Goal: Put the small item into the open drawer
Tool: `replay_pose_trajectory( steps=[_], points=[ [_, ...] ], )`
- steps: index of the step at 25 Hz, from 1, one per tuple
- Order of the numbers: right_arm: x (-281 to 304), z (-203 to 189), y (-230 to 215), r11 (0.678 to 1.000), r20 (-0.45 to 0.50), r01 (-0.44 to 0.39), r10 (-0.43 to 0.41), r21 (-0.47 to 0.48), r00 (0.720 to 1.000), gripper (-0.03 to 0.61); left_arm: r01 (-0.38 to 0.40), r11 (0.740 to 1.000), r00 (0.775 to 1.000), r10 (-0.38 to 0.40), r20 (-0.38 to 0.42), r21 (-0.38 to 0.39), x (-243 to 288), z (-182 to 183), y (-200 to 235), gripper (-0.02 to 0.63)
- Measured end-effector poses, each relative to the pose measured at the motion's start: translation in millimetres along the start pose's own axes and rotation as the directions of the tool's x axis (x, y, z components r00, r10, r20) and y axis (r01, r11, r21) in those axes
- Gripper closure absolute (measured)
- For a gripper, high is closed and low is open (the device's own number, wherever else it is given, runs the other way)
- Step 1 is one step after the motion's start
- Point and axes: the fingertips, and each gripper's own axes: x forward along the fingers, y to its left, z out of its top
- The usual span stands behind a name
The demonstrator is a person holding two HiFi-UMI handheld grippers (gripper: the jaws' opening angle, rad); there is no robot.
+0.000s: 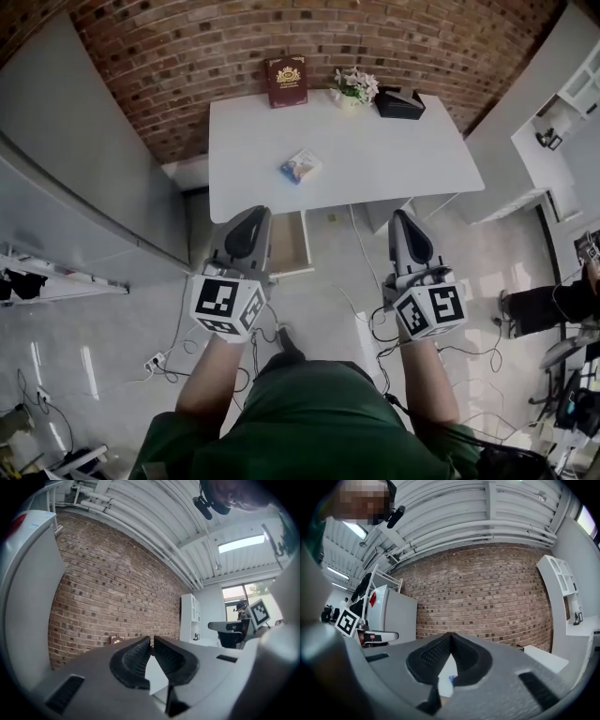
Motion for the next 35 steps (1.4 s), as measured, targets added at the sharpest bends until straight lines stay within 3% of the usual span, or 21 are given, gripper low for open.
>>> replay_pose_trajectory(
  steps=[11,19,25,35],
  points=[
    [44,-7,-3,1.000,-0.024,0.028,-0.028,-0.007,0.999,0.575,0.012,0.999,1.000,-0.013,-0.026,-0.030,34,-10,39,0.591],
    [72,-39,-33,0.998,-0.076,0.024,-0.019,0.063,0.997,0.575,-0.008,0.999,0.993,0.003,-0.115,-0.042,66,-39,44,0.592],
    [102,-80,-74,0.993,-0.096,-0.030,0.041,0.117,0.994,0.575,-0.073,0.996,0.984,0.065,-0.168,-0.043,107,-75,46,0.591],
    [191,-84,-146,0.962,-0.075,-0.200,0.217,0.186,0.973,0.575,-0.223,0.974,0.958,0.212,-0.195,-0.040,185,-81,49,0.592]
  ],
)
